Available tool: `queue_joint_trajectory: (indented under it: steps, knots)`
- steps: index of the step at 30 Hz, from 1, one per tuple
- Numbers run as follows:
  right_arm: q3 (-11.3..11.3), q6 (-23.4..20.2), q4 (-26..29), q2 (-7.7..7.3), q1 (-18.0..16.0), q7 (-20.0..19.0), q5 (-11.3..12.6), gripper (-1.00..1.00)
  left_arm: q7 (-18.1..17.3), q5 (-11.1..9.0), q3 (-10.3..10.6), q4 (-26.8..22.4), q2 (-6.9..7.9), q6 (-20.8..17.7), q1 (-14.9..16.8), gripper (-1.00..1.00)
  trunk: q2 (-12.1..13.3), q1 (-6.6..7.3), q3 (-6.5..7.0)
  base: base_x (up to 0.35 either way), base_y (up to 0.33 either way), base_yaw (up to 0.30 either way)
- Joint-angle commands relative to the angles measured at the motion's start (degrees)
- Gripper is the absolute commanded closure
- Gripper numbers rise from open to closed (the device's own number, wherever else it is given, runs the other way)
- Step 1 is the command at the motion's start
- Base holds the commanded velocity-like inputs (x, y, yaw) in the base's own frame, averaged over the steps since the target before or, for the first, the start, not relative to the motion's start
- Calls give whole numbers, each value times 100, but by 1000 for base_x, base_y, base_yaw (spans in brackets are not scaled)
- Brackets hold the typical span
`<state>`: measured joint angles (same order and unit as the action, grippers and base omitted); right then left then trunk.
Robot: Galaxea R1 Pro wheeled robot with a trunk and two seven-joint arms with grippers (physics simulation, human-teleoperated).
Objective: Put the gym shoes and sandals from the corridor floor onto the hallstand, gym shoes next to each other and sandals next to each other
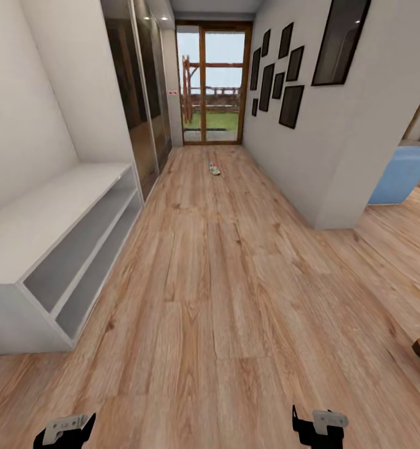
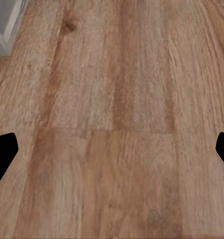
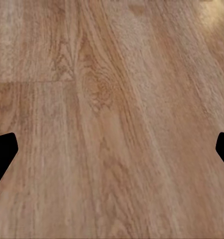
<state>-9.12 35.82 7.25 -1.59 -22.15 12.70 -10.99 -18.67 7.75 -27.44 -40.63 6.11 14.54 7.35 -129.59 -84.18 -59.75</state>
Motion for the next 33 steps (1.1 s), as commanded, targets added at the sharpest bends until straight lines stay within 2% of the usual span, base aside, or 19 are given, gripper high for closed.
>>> queue_joint_trajectory:
  steps: [1,33]
  knots:
    - [-33,13,-7,1,-4,28,-61,-100,-32,60,-33,3,-5,31,7,-100,-2,-3,-5,338,0,0]
    - [-31,13,-13,1,-4,31,-61,-100,-32,60,-30,3,-5,31,5,-100,-2,-3,-5,338,0,0]
